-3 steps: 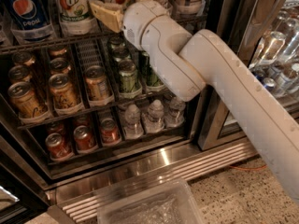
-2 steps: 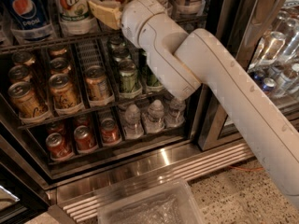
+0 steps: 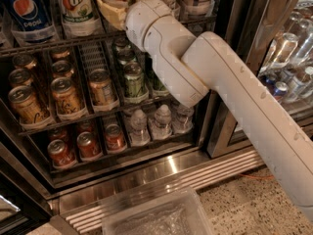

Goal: Pick 7up can from top shelf of fridge

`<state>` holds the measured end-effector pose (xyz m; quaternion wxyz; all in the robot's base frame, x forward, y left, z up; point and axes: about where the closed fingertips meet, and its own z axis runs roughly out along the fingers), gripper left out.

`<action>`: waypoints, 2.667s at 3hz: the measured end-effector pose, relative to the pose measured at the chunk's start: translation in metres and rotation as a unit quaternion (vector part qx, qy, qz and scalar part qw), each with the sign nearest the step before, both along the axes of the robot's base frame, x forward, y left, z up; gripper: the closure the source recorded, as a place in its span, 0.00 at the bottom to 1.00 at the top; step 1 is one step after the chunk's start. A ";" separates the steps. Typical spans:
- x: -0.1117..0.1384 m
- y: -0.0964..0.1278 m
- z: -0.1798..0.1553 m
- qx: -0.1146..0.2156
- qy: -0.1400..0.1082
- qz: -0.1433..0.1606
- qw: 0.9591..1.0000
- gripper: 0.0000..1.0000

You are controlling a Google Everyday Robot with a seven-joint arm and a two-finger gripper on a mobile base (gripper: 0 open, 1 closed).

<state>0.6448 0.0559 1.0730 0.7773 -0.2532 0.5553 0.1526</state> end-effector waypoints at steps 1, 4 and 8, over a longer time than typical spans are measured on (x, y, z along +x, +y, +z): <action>-0.001 0.001 0.000 0.000 0.000 0.000 1.000 0.99; -0.038 -0.002 0.077 0.043 -0.106 0.045 0.992 1.00; -0.164 -0.004 0.018 -0.005 0.056 0.177 0.983 1.00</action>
Offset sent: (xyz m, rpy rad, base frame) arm -0.0416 -0.0092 0.0462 0.1095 -0.1833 0.0534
